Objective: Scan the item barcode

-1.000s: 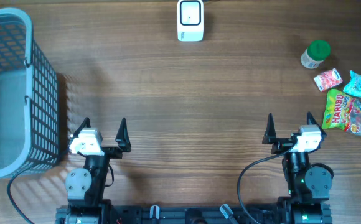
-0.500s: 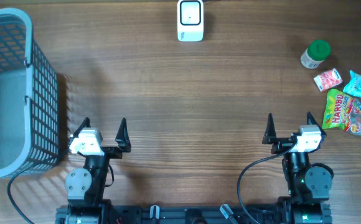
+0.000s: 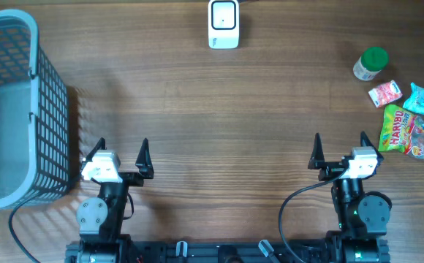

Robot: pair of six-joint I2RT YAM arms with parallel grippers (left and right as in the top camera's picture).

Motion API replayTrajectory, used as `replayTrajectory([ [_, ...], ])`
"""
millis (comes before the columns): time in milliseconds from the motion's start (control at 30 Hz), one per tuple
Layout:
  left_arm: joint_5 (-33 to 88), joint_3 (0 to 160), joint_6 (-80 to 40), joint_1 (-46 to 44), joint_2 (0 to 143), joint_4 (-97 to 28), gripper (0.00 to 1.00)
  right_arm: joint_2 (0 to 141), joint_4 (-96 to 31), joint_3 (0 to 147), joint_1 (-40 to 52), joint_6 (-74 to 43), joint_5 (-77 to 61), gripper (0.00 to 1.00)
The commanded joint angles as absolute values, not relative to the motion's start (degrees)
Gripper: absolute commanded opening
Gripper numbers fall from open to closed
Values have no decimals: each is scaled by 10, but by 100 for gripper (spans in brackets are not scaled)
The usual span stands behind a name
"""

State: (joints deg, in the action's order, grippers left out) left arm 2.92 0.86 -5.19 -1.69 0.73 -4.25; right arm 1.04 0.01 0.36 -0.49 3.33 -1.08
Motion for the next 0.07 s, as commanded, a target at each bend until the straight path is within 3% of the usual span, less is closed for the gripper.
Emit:
replayTrajectory([
  [0, 33, 3, -49, -13, 3, -42, 100, 2, 1, 3, -8, 41, -18, 100],
  [33, 33, 3, -49, -13, 3, -42, 100, 2, 1, 3, -8, 41, -18, 100],
])
